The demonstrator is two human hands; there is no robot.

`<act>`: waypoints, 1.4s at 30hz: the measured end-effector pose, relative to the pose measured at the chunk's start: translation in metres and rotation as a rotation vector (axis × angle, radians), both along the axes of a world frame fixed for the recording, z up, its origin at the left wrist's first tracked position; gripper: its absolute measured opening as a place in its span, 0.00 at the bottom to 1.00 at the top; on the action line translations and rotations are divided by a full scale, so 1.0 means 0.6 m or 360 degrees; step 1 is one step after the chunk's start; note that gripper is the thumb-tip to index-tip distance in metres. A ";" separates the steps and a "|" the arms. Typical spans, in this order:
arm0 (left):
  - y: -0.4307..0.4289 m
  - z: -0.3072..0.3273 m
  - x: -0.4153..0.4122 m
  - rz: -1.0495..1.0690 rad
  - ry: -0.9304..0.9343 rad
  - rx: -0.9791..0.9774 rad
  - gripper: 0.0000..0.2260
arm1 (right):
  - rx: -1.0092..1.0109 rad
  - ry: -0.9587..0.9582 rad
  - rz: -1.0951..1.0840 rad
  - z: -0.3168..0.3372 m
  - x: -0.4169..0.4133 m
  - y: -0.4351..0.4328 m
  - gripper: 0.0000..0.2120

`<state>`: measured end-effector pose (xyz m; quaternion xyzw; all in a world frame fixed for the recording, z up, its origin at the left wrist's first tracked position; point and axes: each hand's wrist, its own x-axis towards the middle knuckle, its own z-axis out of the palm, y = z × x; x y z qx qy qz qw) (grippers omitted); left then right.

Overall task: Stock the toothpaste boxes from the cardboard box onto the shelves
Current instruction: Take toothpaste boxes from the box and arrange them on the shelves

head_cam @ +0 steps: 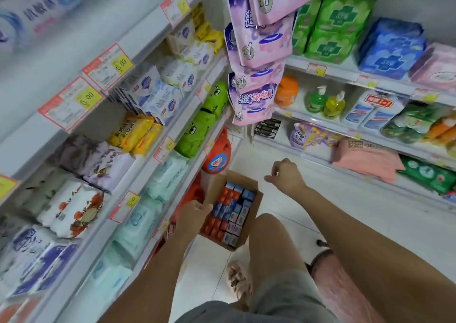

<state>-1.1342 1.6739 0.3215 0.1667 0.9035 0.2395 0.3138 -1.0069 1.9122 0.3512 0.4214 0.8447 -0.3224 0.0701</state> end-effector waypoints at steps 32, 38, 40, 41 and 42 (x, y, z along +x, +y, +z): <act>0.152 -0.595 0.028 0.0900 -0.0545 -0.0054 0.27 | 0.0325 -0.0754 0.2310 -0.608 -0.285 0.111 0.22; 0.165 -0.741 0.063 0.0938 -0.0557 -0.0144 0.30 | 0.0485 -0.0844 0.2449 -0.769 -0.276 0.110 0.23; 0.165 -0.774 0.080 0.0929 -0.0579 -0.0243 0.32 | 0.0547 -0.0815 0.2547 -0.805 -0.265 0.114 0.29; 0.165 -0.786 0.088 0.0934 -0.0579 -0.0284 0.32 | 0.0629 -0.0776 0.2614 -0.817 -0.259 0.116 0.30; 0.167 -0.796 0.097 0.0926 -0.0582 -0.0310 0.31 | 0.0670 -0.0755 0.2656 -0.822 -0.253 0.119 0.30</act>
